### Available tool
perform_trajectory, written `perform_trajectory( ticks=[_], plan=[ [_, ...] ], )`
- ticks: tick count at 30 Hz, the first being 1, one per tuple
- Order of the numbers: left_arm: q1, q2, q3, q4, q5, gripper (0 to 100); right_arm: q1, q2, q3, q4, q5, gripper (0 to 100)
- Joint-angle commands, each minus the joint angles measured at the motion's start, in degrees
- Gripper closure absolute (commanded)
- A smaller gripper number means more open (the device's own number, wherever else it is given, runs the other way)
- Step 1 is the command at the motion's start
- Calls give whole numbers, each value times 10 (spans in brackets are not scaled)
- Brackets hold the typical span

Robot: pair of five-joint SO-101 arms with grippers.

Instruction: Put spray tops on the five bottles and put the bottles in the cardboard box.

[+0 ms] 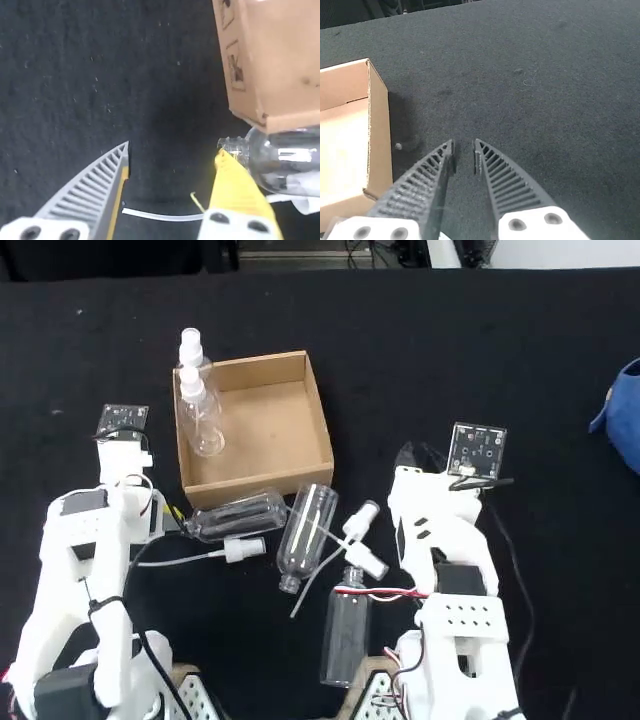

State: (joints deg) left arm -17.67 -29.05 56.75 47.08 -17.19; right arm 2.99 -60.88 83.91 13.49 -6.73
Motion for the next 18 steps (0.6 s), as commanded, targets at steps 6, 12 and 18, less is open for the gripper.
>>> perform_trajectory(
  ticks=[6, 12, 18],
  plan=[
    [1, -69, -29, 78, 4, 855, -14, -19, -3, -15, 2, 952],
    [-3, -156, -29, 110, 4, 855, -14, -19, -3, -15, 2, 952],
    [7, -209, -11, 143, 3, 854, -14, -19, -3, -14, 2, 952]
  ],
)
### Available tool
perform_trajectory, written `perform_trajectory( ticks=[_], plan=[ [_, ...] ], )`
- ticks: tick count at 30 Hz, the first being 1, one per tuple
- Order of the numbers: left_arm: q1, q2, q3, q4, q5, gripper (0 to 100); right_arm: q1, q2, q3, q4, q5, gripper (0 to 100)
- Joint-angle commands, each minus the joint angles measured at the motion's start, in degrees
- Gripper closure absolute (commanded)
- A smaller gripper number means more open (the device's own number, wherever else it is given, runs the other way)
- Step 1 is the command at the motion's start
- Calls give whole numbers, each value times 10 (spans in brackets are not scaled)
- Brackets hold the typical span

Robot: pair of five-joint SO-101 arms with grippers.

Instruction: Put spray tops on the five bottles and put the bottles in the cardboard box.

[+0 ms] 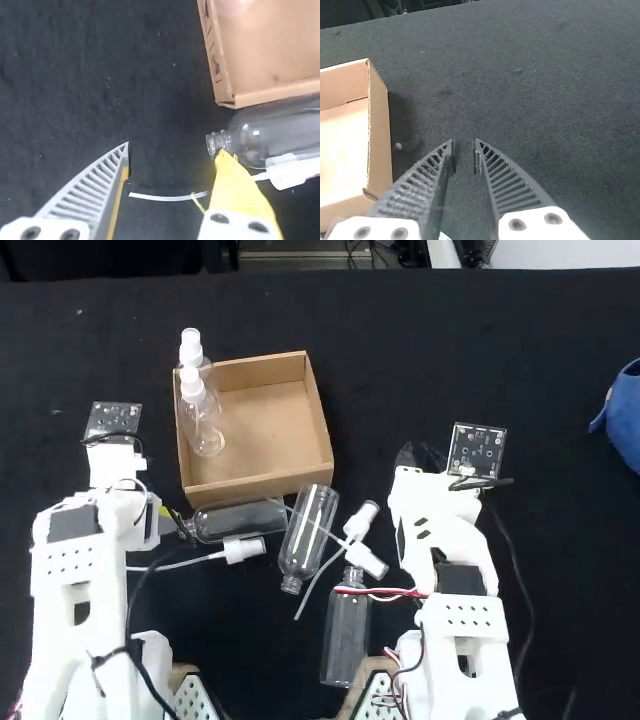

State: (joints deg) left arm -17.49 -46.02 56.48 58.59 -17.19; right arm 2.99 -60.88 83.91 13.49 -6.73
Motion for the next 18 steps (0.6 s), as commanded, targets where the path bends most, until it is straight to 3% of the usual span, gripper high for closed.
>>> perform_trajectory(
  ticks=[1, 10, 14, 18],
  plan=[
    [10, -45, -10, 41, 2, 853, -14, -19, -3, -13, 2, 952],
    [92, -51, -110, 201, -55, 852, -10, -19, -3, -11, 2, 952],
    [191, -53, -170, 280, -55, 852, 11, -19, -7, -11, 27, 952],
    [322, -50, -213, 302, -36, 851, 83, -19, -39, -9, 33, 952]
  ],
)
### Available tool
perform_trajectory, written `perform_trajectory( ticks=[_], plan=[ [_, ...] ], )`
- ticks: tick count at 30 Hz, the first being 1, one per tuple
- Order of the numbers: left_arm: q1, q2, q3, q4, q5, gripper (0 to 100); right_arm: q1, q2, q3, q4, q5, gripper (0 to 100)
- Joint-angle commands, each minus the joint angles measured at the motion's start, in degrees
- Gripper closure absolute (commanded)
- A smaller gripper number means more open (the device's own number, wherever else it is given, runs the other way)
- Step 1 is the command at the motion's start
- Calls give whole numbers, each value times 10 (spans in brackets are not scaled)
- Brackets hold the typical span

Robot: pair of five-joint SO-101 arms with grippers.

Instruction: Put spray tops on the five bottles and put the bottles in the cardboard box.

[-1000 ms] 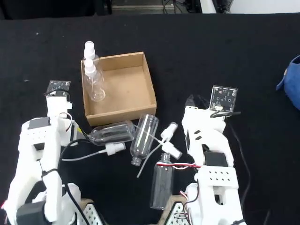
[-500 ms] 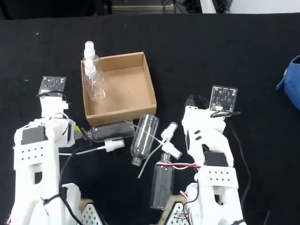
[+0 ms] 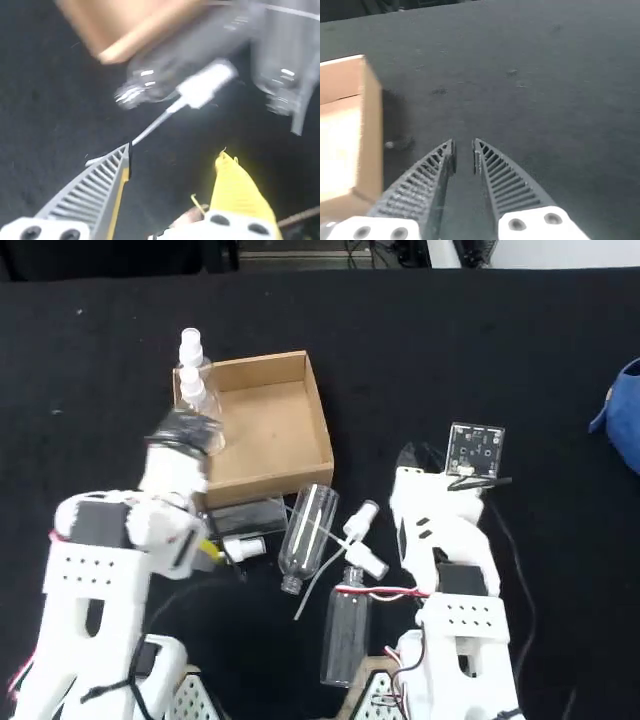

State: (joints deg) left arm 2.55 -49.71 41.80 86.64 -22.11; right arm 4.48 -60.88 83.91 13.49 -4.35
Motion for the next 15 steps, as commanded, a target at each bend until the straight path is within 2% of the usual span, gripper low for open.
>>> perform_trajectory(
  ticks=[1, 6, 8, 11, 15],
  plan=[
    [153, -12, -68, 11, 35, 851, 92, -19, -54, 4, 11, 952],
    [307, -7, -62, -57, 136, 851, 194, -19, -147, 114, 16, 952],
    [356, 17, -59, -76, 164, 851, 233, -19, -156, 140, 45, 952],
    [399, 86, -61, -102, 214, 851, 294, -17, -148, 145, 88, 952],
    [409, 193, -90, -123, 318, 851, 361, -19, -120, 142, 99, 952]
  ],
)
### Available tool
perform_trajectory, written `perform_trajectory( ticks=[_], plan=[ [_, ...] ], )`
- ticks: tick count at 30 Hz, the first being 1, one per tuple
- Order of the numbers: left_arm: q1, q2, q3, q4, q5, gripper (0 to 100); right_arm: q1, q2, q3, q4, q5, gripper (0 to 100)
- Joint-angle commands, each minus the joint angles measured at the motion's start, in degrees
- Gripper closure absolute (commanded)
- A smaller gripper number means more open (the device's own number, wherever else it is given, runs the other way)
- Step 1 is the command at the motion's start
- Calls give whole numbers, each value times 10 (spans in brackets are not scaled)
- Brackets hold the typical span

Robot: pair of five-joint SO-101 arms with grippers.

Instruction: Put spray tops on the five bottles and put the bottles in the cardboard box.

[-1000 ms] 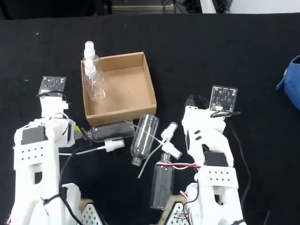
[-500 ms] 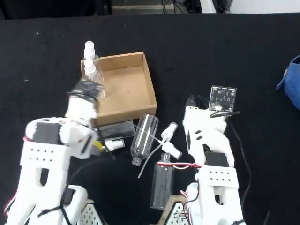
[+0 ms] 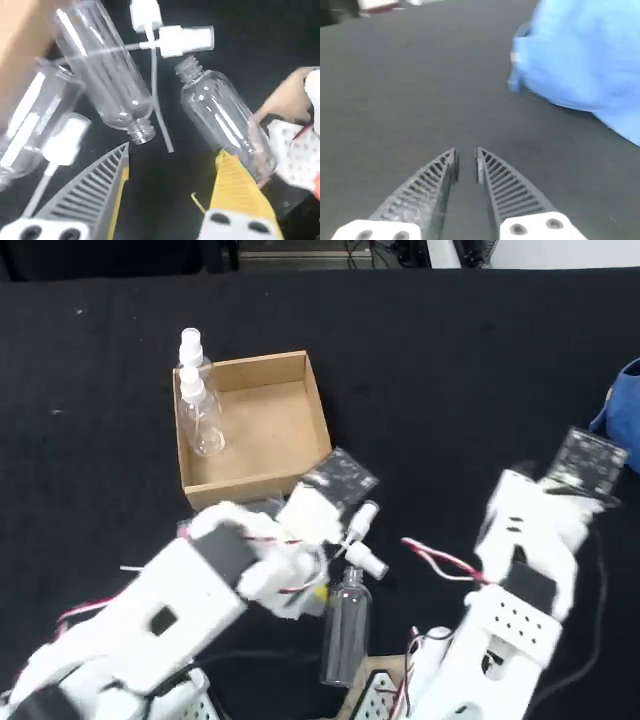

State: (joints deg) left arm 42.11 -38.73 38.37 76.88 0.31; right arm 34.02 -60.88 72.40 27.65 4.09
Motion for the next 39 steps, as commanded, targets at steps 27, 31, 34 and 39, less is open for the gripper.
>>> perform_trajectory(
  ticks=[27, 31, 34, 39],
  plan=[
    [109, 226, -14, -126, 360, 851, 75, -20, 80, 0, 9, 952],
    [111, 223, 38, -197, 360, 851, 50, -20, 89, 0, 9, 952],
    [114, 221, 69, -223, 360, 851, 43, -20, 94, 0, 9, 952],
    [123, 225, 83, -221, 360, 855, 41, -20, 103, -1, 9, 953]
  ],
)
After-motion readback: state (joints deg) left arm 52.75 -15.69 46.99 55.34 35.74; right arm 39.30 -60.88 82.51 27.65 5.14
